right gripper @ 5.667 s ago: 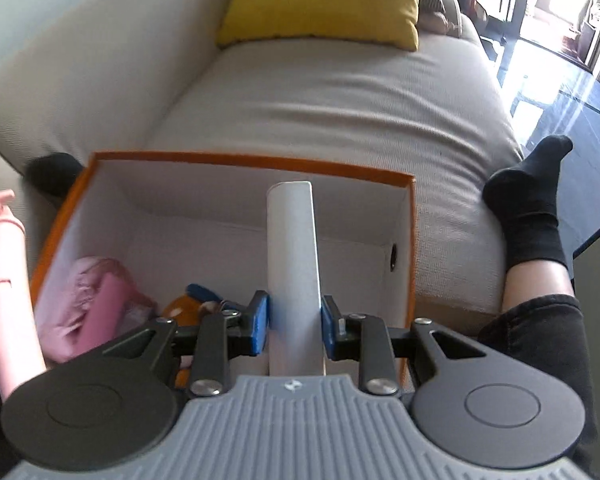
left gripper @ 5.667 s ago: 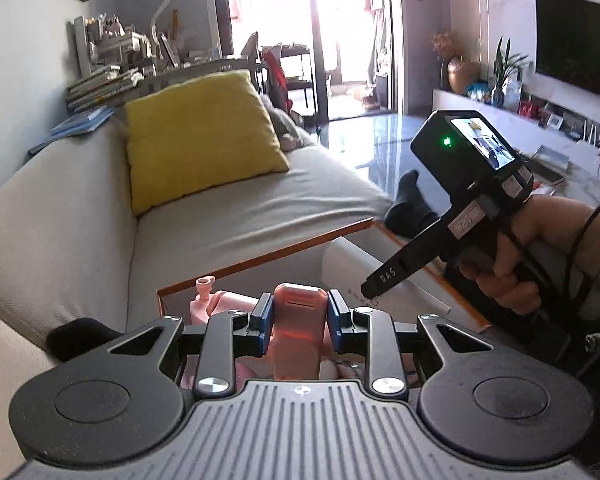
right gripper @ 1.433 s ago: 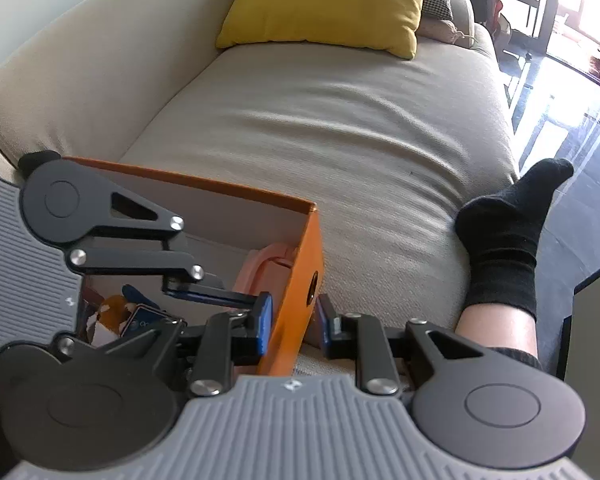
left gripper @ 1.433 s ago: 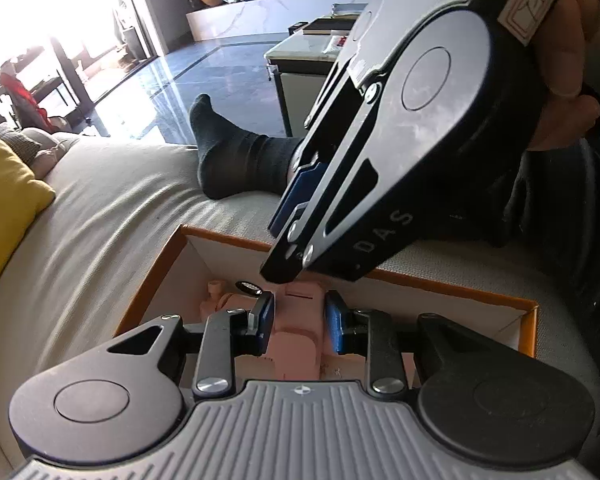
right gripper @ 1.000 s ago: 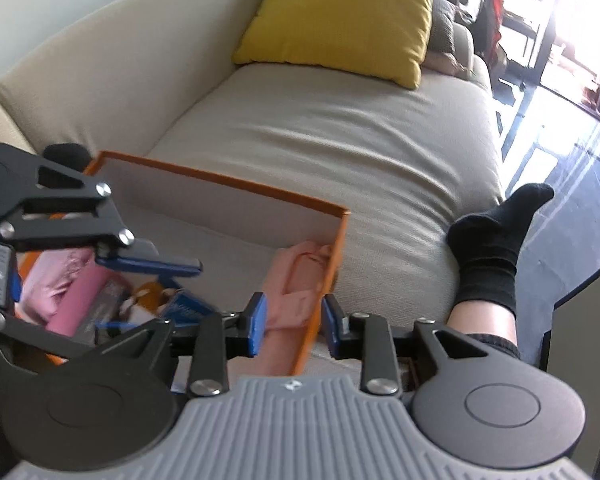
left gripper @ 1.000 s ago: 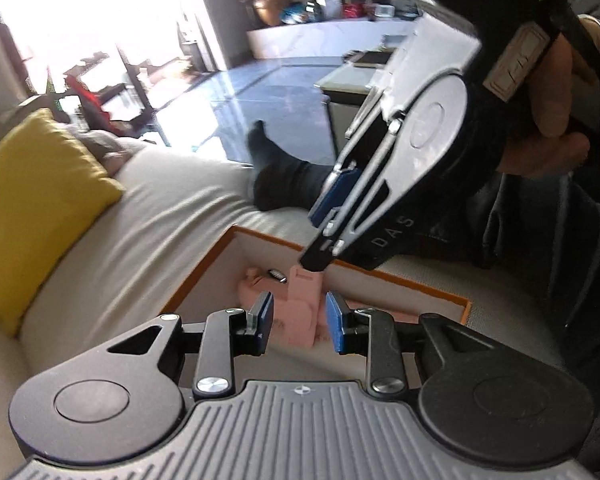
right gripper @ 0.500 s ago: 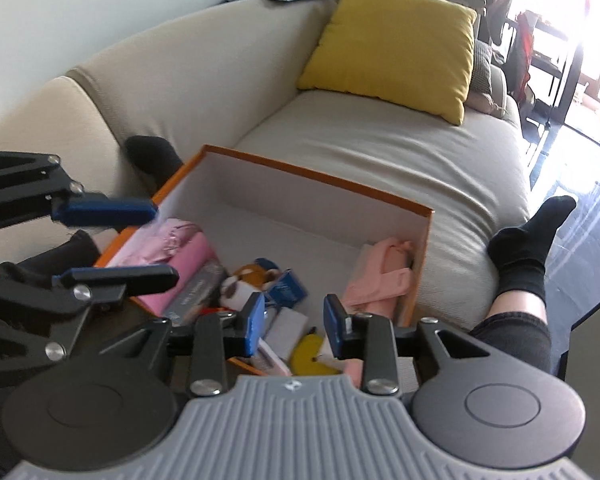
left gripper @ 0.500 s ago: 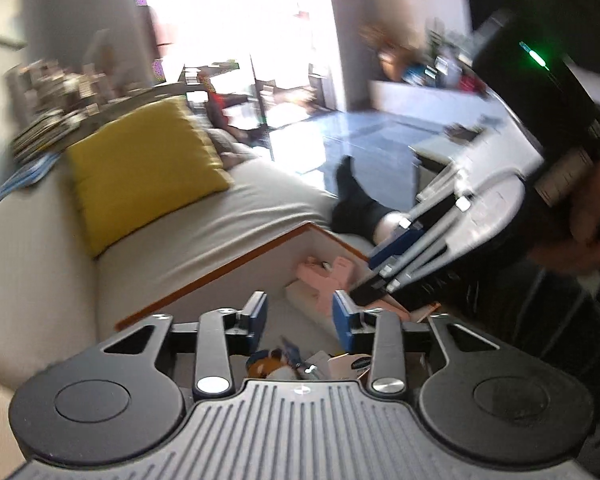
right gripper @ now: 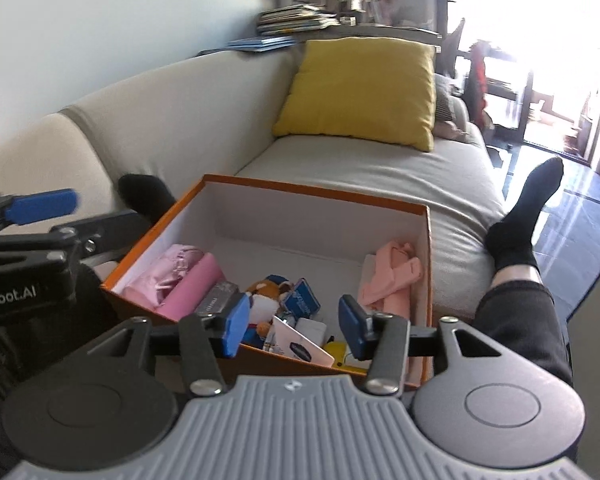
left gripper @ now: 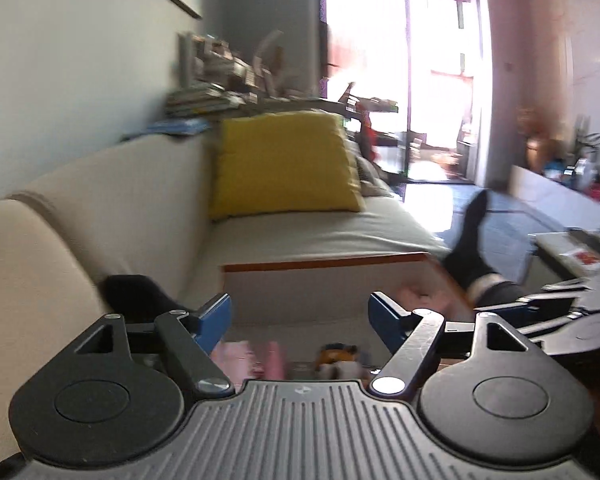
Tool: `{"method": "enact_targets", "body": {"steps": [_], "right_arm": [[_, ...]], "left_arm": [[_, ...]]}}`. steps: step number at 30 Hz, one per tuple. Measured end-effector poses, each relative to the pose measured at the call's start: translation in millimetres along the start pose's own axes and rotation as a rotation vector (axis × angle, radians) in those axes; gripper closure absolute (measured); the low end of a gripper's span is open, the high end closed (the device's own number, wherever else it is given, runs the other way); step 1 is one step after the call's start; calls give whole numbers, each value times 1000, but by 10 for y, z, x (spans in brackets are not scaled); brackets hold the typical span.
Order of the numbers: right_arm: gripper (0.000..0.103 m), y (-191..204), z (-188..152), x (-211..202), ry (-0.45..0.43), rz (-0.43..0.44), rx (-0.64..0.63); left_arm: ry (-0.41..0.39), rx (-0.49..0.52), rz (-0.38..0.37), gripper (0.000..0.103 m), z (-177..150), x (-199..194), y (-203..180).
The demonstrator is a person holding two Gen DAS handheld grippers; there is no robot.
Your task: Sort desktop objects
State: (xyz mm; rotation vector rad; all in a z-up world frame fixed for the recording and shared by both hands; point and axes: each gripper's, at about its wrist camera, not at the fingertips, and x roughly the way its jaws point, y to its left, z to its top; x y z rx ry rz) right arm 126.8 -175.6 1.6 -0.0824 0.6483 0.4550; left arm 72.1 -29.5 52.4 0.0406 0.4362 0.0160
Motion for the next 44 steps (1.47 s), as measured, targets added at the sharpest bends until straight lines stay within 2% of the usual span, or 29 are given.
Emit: {"method": "enact_targets", "body": {"steps": [2,6,12,16,20,27,30,44], "right_arm": [[48,8,-71,66,2,-14,17],[45,15,-181,206,28,-20,25],[41,6,-335,312,7,-45,5],[39,-46,-367,320,-26,-31,14],[38,-68,-393,349,-49,-16,30],[38,-68,-427,344,-59,-15,53],[30,-78,-425,348,-44,-6,66],[29,-49,-460,334,-59,-16,39]], "left_arm": [[-11,-14,11,13,-54,44,-6],[65,-45,-18,12,-170,198,1],[106,-39,-1,12,-278,341,-26],[108,-69,10,12,-348,402,-20],[121,-119,-12,12,-394,492,17],[124,-181,-16,12,-460,506,69],[127,-178,-16,12,-452,501,63],[142,-173,-22,11,-454,508,60]]}}
